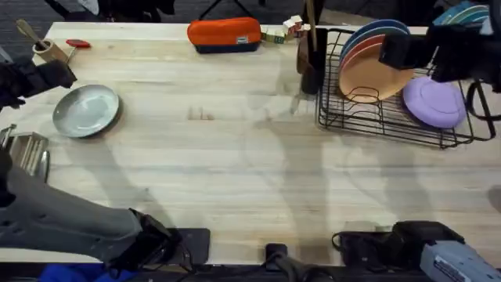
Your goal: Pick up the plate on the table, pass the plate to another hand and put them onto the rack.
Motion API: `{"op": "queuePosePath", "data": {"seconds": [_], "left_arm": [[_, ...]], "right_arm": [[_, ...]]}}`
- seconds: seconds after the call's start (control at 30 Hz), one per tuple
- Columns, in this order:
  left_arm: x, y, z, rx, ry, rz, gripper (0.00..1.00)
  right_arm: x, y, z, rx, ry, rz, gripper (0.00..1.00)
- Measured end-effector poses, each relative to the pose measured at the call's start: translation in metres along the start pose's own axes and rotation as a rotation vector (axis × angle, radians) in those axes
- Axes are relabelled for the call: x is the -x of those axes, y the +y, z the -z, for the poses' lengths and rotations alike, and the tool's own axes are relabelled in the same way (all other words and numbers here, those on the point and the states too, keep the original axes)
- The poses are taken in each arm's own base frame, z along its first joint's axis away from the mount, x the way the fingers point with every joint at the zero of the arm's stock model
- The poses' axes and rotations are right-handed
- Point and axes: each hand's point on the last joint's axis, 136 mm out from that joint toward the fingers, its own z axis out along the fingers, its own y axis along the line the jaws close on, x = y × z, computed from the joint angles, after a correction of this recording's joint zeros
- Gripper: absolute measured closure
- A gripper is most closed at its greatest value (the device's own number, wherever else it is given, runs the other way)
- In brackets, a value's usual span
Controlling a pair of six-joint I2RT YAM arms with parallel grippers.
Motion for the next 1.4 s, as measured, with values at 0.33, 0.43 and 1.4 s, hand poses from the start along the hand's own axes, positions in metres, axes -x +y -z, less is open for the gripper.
{"op": "queuePosePath", "data": {"seconds": [0.33, 0.43, 1.4], "left_arm": [[-0.004, 0.011, -0.021, 0.012, 0.005, -0.043, 0.009], [-0.001, 0.013, -0.025, 0.016, -0.009, -0.047, 0.010], [-0.018, 0.013, -0.072, -0.005, 0.035, -0.045, 0.004]], "right_arm": [[0.000, 0.000, 0.000, 0.000, 0.000, 0.000, 0.009], [0.000, 0.000, 0.000, 0.000, 0.001, 0.000, 0.009], [-0.013, 0.000, -0.009, 0.003, 0.063, -0.008, 0.009]]}}
